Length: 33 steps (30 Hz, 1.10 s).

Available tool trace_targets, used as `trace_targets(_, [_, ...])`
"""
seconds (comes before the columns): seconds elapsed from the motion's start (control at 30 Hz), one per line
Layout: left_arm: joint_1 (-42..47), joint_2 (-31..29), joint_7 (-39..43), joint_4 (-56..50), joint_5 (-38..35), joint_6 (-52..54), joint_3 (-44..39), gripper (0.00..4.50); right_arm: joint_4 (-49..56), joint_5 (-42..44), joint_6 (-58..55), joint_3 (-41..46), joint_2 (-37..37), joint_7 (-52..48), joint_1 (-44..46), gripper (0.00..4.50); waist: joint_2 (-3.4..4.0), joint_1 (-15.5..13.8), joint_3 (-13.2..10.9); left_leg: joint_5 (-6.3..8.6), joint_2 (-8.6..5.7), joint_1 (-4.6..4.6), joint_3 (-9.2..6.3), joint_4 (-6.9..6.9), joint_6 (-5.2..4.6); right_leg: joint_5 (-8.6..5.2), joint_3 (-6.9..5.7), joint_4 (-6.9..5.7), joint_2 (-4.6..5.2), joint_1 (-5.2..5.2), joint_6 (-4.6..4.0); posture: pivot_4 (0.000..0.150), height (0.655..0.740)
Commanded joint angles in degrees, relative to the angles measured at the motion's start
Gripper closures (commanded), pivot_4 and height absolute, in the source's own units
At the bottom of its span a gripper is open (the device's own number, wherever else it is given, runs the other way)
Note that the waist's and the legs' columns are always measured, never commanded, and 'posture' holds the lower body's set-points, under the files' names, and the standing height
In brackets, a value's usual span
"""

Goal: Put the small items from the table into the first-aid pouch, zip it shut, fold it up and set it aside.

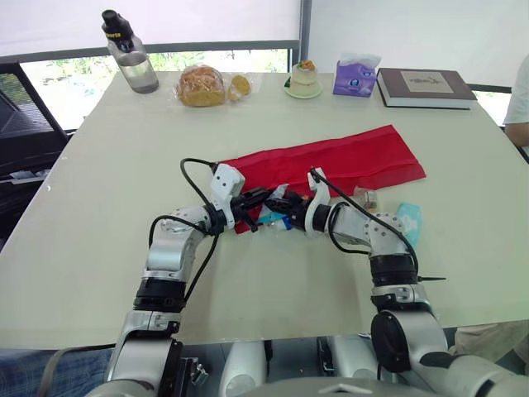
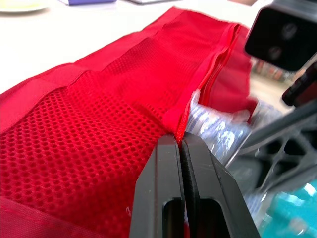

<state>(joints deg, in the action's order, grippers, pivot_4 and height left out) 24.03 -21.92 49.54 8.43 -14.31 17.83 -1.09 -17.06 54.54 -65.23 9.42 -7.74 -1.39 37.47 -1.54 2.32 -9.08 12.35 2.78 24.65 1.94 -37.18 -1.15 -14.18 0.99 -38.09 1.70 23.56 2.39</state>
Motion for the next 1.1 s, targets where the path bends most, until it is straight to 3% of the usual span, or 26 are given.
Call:
trace_targets(0.03, [-0.8,1.0,1.7,-4.4,-1.8,-0.6,2.5,4.43,-4.8,-3.2,-1.5,-1.7,-2.4,0.4,0.2,4.50,0.03,0.0,0.1,0.00,0.00,-0.01,0.00,0.00,0.00,0.00,0.00,0.00,0.00,0.00,0.00,0.150,0.7400])
trace_targets(0.33, [-2.4,1.0,2.8,-6.2,-1.6,-1.8,3.4,4.43,-13.1,-5.9,0.3,-0.5,-2.3,-4.1,5.5,4.50,0.02,0.4,0.3,0.00,0.20,-0.27,0.11,0.01,0.00,0.08,0.06,-0.02,-0.19,-0.11,-0.12,0.150,0.7400])
trace_targets(0.6, [-4.3,0.7,1.9,-7.6,-0.4,-1.5,3.9,4.43,-20.1,-8.1,5.4,3.7,-2.6,-1.9,10.0,4.50,0.21,0.3,0.9,0.01,0.49,-0.97,0.34,0.32,0.01,0.16,0.27,0.10,-0.55,-0.51,-0.35,0.150,0.7400])
trace_targets(0.93, [-5.6,0.9,0.2,-6.8,1.7,-1.9,4.8,4.43,-18.9,-2.1,9.6,10.8,-5.9,1.6,11.9,4.50,0.28,0.0,1.2,0.01,0.50,-0.96,0.27,0.36,0.01,0.05,0.30,0.13,-0.54,-0.51,-0.54,0.150,0.7400])
trace_targets(1.1, [-5.9,0.9,-0.3,-6.1,1.8,-2.0,5.2,4.43,-17.0,-2.1,9.3,8.3,-5.5,1.0,11.4,4.50,0.34,0.0,1.2,0.01,0.50,-0.89,0.29,0.37,0.01,0.05,0.32,0.17,-0.54,-0.46,-0.54,0.150,0.7400])
